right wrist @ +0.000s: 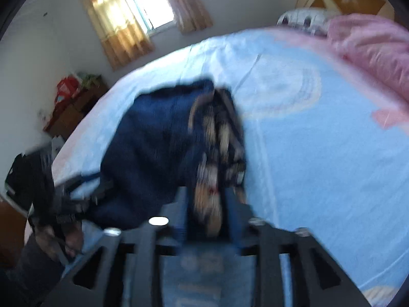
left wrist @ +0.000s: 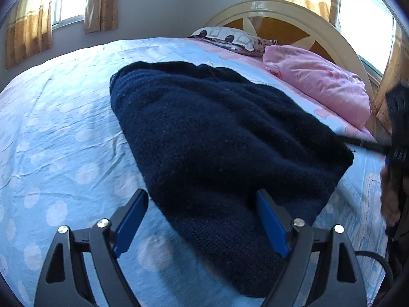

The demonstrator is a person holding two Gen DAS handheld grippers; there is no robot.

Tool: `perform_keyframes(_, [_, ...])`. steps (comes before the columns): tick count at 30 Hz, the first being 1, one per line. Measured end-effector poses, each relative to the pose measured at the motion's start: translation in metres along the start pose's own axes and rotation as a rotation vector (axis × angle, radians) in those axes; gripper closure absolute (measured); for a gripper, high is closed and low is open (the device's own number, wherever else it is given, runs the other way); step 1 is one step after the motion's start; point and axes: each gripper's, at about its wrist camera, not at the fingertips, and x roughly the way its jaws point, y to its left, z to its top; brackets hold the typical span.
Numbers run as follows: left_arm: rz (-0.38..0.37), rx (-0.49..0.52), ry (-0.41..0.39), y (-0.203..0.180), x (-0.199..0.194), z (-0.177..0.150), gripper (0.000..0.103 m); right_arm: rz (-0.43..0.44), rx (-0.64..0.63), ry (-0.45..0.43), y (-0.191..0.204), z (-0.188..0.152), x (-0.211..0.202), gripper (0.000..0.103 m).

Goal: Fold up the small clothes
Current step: 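Press the folded sweater flat with the right tool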

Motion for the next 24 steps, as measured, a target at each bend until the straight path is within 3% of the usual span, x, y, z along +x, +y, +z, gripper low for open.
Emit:
perform_keyframes(2, [0.01, -0.005, -0.005, 0.0, 0.001, -0.002, 0.012, -0.019, -0.037, -0.077, 0.009, 0.02, -0.008, 0.054])
perform_keyframes(5, [0.006, -0.013, -0.007, 0.004, -0.002, -0.005, 0.012, 0.012, -0.15, -0.116, 0.041, 0.052, -0.003, 0.054])
perform_keyframes(9, [-0.005, -0.031, -0.006, 0.008, -0.002, -0.007, 0.006, 0.147, -0.218, 0.02, 0.076, 0.074, 0.047, 0.054])
perform_keyframes(11, [-0.016, -0.049, -0.006, 0.011, -0.002, -0.007, 0.005, 0.074, -0.245, 0.09, 0.081, 0.073, 0.079, 0.054])
perform_keyframes(14, [-0.041, -0.079, -0.039, 0.017, -0.009, -0.009, 0.005, -0.046, -0.177, 0.182, 0.053, 0.071, 0.119, 0.056])
perform_keyframes(19, [-0.041, -0.137, -0.06, 0.028, -0.014, -0.012, 0.0, -0.012, -0.117, 0.153, 0.029, 0.071, 0.118, 0.056])
perform_keyframes(22, [-0.036, -0.159, -0.05, 0.033, -0.011, -0.012, 0.0, -0.08, -0.15, 0.143, 0.045, 0.072, 0.109, 0.054])
perform_keyframes(24, [-0.039, -0.165, -0.045, 0.034, -0.01, -0.012, 0.0, -0.066, -0.198, 0.105, 0.07, 0.073, 0.099, 0.054])
